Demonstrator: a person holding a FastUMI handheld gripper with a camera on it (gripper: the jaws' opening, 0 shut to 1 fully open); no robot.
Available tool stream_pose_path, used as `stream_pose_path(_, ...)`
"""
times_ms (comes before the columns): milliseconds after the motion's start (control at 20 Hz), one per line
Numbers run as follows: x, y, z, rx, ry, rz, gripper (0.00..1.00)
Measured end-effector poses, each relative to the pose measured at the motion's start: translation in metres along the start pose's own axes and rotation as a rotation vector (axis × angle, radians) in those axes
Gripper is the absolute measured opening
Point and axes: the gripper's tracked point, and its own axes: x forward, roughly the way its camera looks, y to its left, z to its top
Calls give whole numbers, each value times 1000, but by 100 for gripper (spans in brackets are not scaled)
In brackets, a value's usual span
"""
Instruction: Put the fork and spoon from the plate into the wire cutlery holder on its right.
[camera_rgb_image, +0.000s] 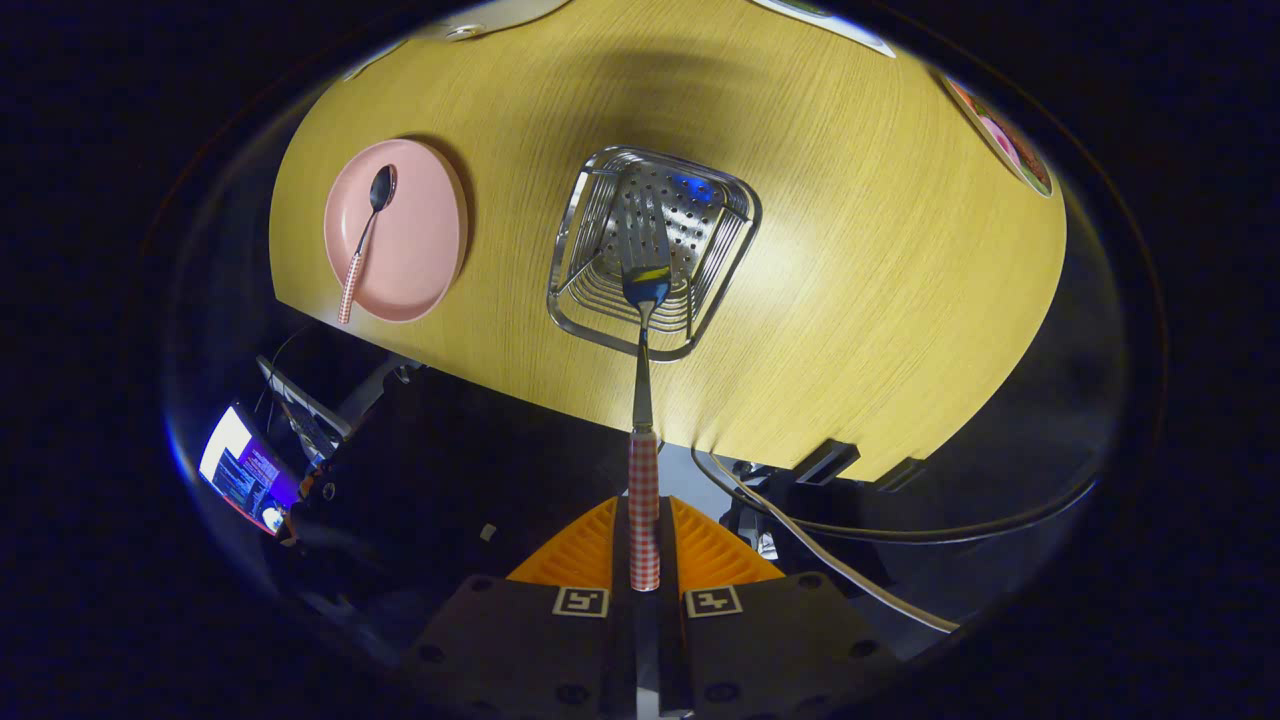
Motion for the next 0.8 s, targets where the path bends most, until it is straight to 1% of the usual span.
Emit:
stream_pose_path(150, 0, -4, 4, 7, 101, -51, 13)
stream_pose_path(300, 1, -3, 16, 22, 150, -75, 13)
stream_pose_path(550, 5, -1, 38, 38, 156, -75, 14)
stream_pose_path(800, 7, -5, 42, 44, 135, -65, 16)
